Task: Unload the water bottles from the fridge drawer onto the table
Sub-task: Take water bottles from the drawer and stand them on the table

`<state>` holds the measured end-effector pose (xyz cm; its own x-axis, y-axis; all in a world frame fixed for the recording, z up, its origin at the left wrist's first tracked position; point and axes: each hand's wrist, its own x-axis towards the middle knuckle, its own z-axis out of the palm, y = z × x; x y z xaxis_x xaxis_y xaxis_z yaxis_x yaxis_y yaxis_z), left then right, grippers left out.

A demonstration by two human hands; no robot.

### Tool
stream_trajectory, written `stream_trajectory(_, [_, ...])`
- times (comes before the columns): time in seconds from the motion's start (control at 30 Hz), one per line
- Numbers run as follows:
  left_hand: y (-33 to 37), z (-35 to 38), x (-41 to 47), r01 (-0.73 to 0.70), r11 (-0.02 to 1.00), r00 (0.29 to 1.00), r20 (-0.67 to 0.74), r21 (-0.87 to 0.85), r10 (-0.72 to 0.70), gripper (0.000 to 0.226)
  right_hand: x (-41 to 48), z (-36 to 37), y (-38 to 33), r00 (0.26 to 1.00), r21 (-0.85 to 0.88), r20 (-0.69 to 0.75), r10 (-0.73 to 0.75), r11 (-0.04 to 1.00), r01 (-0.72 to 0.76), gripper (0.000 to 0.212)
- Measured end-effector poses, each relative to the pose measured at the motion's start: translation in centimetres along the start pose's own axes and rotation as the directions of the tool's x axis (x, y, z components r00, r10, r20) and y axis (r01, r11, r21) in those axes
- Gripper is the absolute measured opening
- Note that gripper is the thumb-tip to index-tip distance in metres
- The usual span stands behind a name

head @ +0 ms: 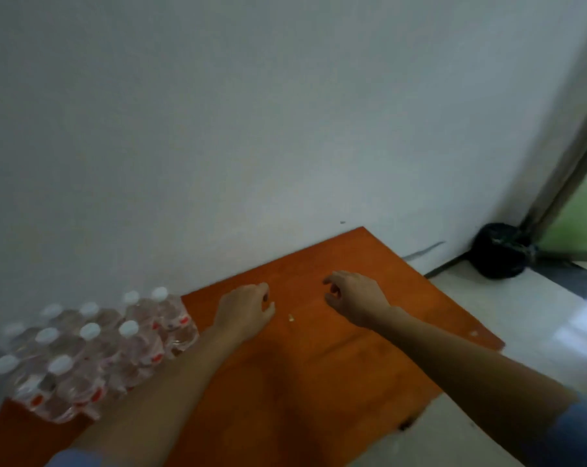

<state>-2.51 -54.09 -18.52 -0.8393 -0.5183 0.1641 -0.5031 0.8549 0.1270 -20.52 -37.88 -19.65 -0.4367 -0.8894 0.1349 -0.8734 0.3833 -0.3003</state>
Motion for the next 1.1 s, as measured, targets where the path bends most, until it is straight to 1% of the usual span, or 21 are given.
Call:
stream_trajectory(0.1, [8.1,1.1,-0.5,-0.114,0.993,0.992,0.05,-0.011,0.115,0.022,-8.4,-3.2,5.4,0.992,-0.035,-0.054,0.117,0.992,-0.119,0.035])
stream_trajectory(0.17, [13.9,2.0,-1.2,-0.209,0.977,0.973,0.087,-0.039,0.212,0.022,-14.4,-5.0,8.8,0.972,-0.047,-0.081,0.22,0.973,-0.225,0.034])
stream_trajectory(0.27, [23.0,3.4,-2.1,-0.343,0.933,0.925,0.132,-0.104,0.355,0.018,-23.2,-7.7,13.6,0.909,-0.05,-0.115,0.4,0.912,-0.407,0.034])
stream_trajectory(0.37, [32.5,4.4,-2.4,-0.465,0.867,0.857,0.155,-0.18,0.492,0.013,-31.2,-10.6,18.4,0.827,-0.047,-0.186,0.531,0.836,-0.547,0.034])
stream_trajectory(0.43, [38.6,5.1,-2.4,-0.541,0.811,0.8,0.161,-0.225,0.578,0.015,-36.1,-12.4,21.5,0.759,-0.011,-0.234,0.608,0.779,-0.627,0.034])
stream_trajectory(0.5, [44.2,6.2,-2.4,-0.615,0.753,0.738,0.164,-0.233,0.654,0.018,-40.8,-13.6,24.3,0.69,0.026,-0.249,0.68,0.716,-0.697,0.034])
stream_trajectory(0.63, [55.9,9.0,-1.8,-0.72,0.65,0.633,0.155,-0.242,0.759,0.025,-48.9,-15.5,30.2,0.54,0.091,-0.281,0.794,0.582,-0.808,0.035])
stream_trajectory(0.73, [65.0,11.0,-0.8,-0.787,0.562,0.547,0.133,-0.253,0.826,0.026,-53.7,-17.7,35.0,0.426,0.103,-0.331,0.842,0.481,-0.871,0.034])
stream_trajectory(0.87, [76.2,12.7,0.5,-0.847,0.446,0.428,0.126,-0.29,0.895,0.021,-58.9,-21.5,40.3,0.276,0.116,-0.338,0.9,0.331,-0.936,0.033])
stream_trajectory(1.0, [87.4,12.9,1.6,-0.899,0.297,0.277,0.106,-0.323,0.955,0.018,-64.5,-24.8,44.6,0.111,0.158,-0.37,0.923,0.181,-0.971,0.032])
stream_trajectory(1.1, [94.5,13.0,0.4,-0.904,0.183,0.15,0.116,-0.387,0.982,0.021,-69.3,-25.9,46.2,-0.016,0.195,-0.368,0.93,0.06,-0.979,0.035])
